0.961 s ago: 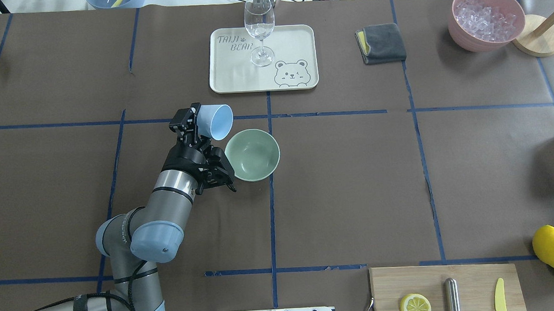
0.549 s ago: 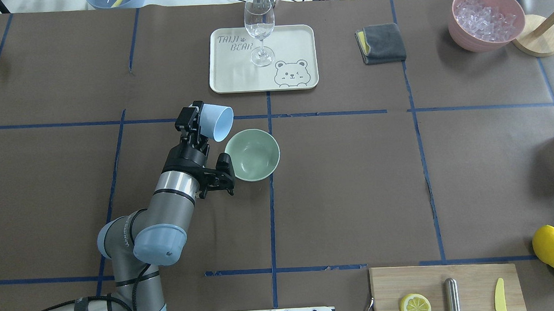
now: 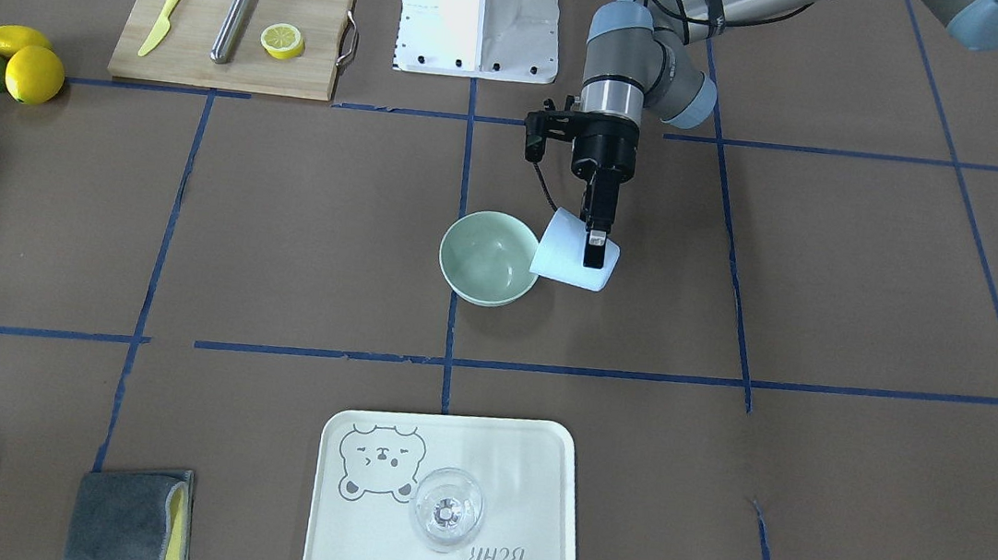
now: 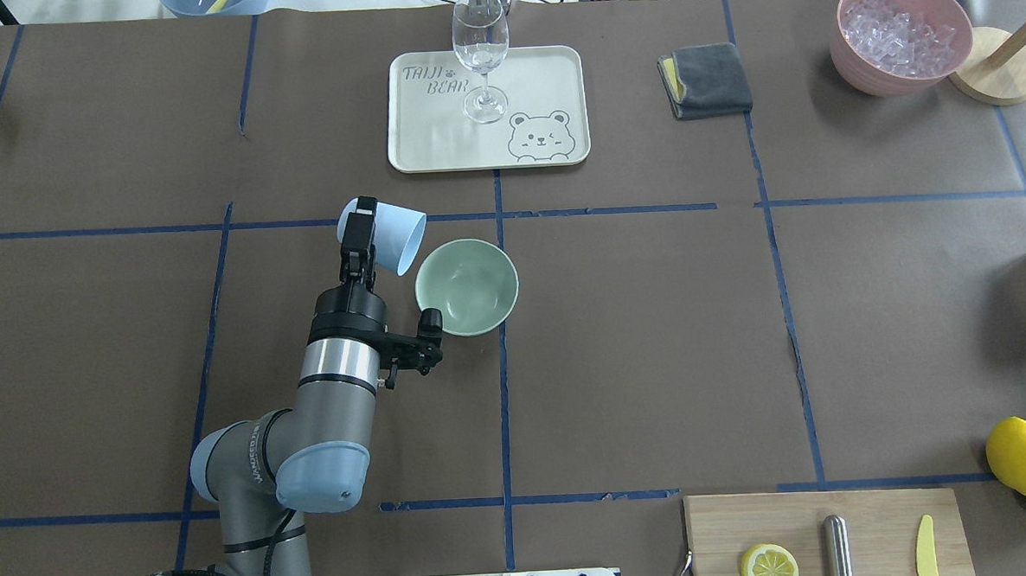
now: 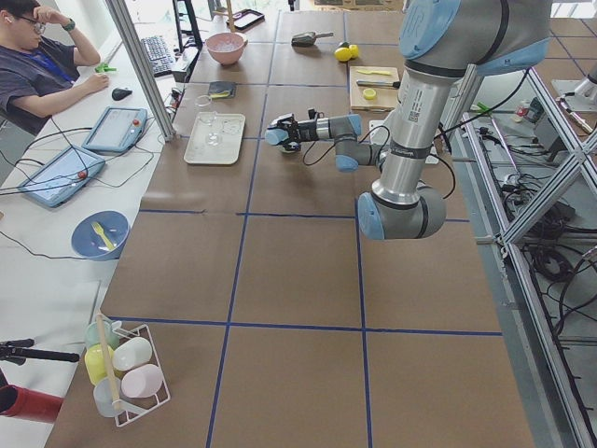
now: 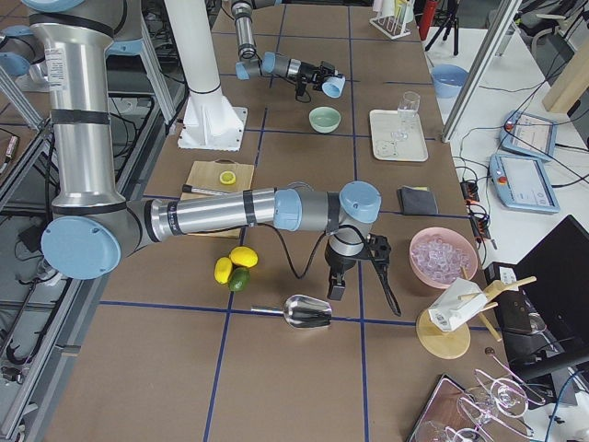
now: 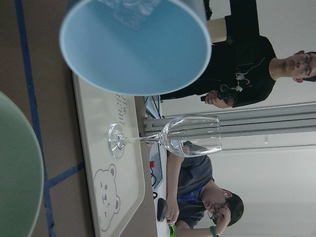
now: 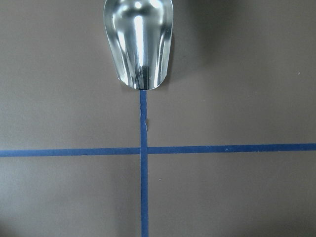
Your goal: Pour ice into bowl
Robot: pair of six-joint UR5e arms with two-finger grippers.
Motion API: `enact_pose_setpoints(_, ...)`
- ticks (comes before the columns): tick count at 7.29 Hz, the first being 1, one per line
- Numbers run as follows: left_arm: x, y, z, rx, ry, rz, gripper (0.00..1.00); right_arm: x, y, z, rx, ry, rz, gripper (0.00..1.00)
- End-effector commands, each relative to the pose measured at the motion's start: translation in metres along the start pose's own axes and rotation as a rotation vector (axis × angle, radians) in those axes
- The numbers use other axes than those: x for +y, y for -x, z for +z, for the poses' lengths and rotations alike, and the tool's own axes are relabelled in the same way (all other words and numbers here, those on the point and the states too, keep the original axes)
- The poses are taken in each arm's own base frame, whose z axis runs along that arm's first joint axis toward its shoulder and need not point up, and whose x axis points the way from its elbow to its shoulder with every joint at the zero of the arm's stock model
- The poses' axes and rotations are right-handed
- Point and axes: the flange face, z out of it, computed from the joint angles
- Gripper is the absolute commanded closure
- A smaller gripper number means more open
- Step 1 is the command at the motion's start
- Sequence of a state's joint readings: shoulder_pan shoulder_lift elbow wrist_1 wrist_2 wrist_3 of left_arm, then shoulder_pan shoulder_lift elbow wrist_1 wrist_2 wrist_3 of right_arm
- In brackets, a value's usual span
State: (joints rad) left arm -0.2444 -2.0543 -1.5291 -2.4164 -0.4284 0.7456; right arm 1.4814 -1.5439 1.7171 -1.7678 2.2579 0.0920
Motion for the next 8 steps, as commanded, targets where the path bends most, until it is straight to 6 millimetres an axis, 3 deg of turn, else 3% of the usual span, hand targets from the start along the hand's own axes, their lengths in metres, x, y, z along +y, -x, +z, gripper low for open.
enact_pose_setpoints(1, -0.0093, -0.0066, -0.0135, -0.021, 0.02, 0.054, 1.0, 0.0002, -0.0036, 0.0016, 0.0, 0.003, 0.007, 0.0)
enact_pose_setpoints(2, -0.013, -0.0142, -0.0196, -0.024, 0.032, 0.083, 1.0, 0.0003, -0.0042, 0.0012, 0.0, 0.002, 0.008, 0.0)
enact_pose_setpoints(8, -0.0145, -0.0065, -0.0215, -0.051, 0.05, 0.121, 1.0, 0.0017, -0.0068, 0.0009, -0.003, 0.002, 0.015, 0.0)
